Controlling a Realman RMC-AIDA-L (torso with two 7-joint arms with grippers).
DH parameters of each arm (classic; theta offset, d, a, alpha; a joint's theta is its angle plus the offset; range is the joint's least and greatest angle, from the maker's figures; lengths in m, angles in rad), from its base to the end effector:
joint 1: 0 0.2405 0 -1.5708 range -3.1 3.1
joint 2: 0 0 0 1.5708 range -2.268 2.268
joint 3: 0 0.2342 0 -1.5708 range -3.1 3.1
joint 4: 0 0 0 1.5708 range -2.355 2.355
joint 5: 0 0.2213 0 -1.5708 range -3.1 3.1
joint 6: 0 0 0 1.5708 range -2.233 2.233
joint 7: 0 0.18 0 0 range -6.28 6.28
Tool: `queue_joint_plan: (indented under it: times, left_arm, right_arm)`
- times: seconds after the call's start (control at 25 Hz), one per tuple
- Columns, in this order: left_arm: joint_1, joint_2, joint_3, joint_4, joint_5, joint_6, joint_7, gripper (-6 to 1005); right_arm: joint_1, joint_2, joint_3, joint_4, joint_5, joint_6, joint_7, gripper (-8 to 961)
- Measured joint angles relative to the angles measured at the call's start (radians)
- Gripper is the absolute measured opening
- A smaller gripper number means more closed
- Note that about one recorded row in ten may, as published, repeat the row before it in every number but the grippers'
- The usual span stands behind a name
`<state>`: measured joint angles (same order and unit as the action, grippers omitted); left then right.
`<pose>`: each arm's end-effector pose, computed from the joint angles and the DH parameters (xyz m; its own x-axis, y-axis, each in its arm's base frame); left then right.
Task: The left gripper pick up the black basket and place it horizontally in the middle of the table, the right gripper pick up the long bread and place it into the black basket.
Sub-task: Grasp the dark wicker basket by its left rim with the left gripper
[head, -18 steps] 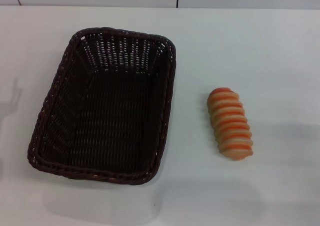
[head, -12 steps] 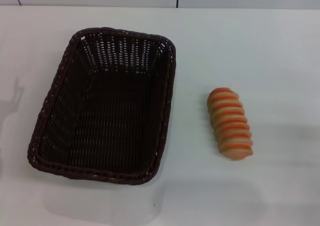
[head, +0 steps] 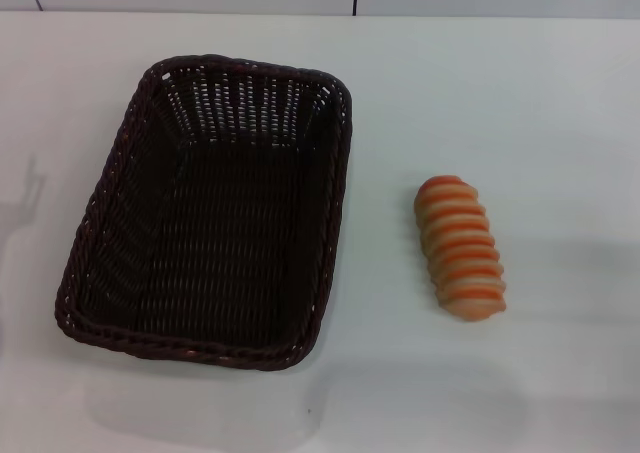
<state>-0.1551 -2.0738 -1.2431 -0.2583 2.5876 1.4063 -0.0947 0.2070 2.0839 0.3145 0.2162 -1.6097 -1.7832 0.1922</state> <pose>-0.3538 0.2870 0.0476 0.7255 -0.2173 0.6530 0.6815 0.0949 -0.7256 0.3189 0.2524 0.0476 0.5451 0.4347 -0.7169 -0.8079 0.0438 -0.5877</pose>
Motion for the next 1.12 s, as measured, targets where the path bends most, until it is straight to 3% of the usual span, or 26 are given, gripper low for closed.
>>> queue_joint_plan:
  times: [0.24,0.44,0.6,0.64,0.68,0.76,0.8,0.84,0.88,0.96,1.12]
  left_arm:
    - [-0.004,0.001,-0.006,-0.019,0.000,0.017,-0.005,784]
    - [-0.058,0.021,-0.013,-0.063,0.010,-0.006,0.061,783]
    - [-0.061,0.034,-0.010,-0.102,0.011,-0.061,0.087,785]
    - [-0.048,0.058,-0.008,-0.179,0.025,-0.156,0.094,785]
    - [0.029,0.112,-0.031,-0.468,0.108,-0.469,0.124,786]
    - [0.036,0.113,-0.035,-0.490,0.116,-0.497,0.130,786]
    - [0.072,0.118,-0.071,-0.627,0.152,-0.634,0.155,787]
    - [0.132,0.112,-0.141,-0.854,0.197,-0.900,0.162,787]
    - [0.141,0.110,-0.152,-0.894,0.203,-0.953,0.160,787]
    - [0.181,0.097,-0.220,-1.161,0.224,-1.344,0.156,788]
    - [0.182,0.069,-0.282,-1.377,0.226,-1.707,0.186,790]
  right_arm:
    - [0.038,-0.001,-0.004,-0.018,0.000,0.078,0.001,848]
    - [0.063,-0.002,-0.007,-0.023,0.000,0.130,0.007,848]
    - [0.069,-0.002,-0.004,-0.023,-0.002,0.139,0.007,848]
    - [0.069,-0.002,-0.003,-0.023,-0.001,0.137,0.007,848]
    - [0.069,-0.002,-0.001,-0.023,-0.001,0.135,0.007,848]
    - [0.077,-0.002,0.000,-0.022,-0.001,0.135,0.009,848]
    - [0.077,-0.002,0.000,-0.022,-0.001,0.135,0.009,847]
    - [0.079,-0.002,0.000,-0.022,-0.001,0.137,0.010,847]
    - [0.081,-0.002,-0.001,-0.022,-0.001,0.140,0.011,847]
    - [0.082,-0.002,-0.001,-0.023,-0.001,0.142,0.012,847]
    - [0.084,-0.002,-0.004,-0.020,-0.001,0.153,0.017,847]
